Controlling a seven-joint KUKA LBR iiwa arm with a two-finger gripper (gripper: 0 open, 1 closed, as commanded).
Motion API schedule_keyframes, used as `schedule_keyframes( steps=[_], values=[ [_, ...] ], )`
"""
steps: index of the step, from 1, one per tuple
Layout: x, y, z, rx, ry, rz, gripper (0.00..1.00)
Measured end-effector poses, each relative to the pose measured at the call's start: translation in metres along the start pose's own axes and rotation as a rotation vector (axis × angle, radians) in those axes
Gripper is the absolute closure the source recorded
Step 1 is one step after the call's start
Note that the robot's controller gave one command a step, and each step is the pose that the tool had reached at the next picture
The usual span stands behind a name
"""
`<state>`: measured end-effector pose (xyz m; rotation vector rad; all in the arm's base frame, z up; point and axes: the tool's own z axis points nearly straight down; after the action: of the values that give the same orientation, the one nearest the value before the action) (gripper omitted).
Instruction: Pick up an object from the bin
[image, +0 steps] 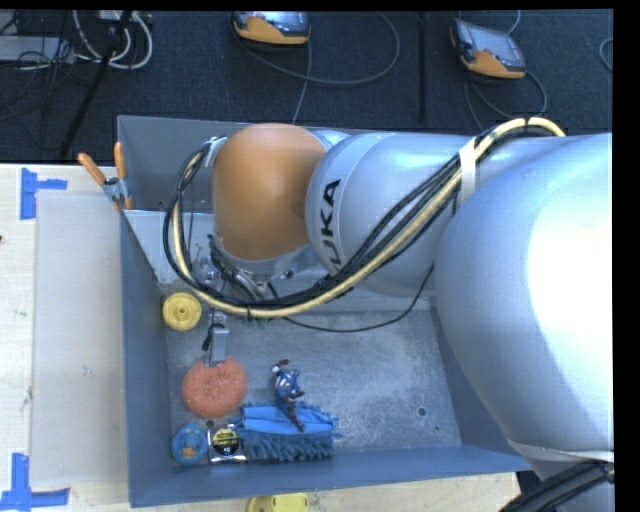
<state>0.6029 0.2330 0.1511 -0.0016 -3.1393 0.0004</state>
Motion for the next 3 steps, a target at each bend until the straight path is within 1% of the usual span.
schedule_keyframes(
  steps=[1, 2, 3],
  values=[
    [0.046, -0.032, 0.044, -0.001, -0.005, -0.066, 0.0],
    [0.065, -0.059, 0.082, 0.0, 0.002, -0.165, 1.0],
    [0.065, -0.059, 0.082, 0.0, 0.001, -0.164, 0.0]
  ],
)
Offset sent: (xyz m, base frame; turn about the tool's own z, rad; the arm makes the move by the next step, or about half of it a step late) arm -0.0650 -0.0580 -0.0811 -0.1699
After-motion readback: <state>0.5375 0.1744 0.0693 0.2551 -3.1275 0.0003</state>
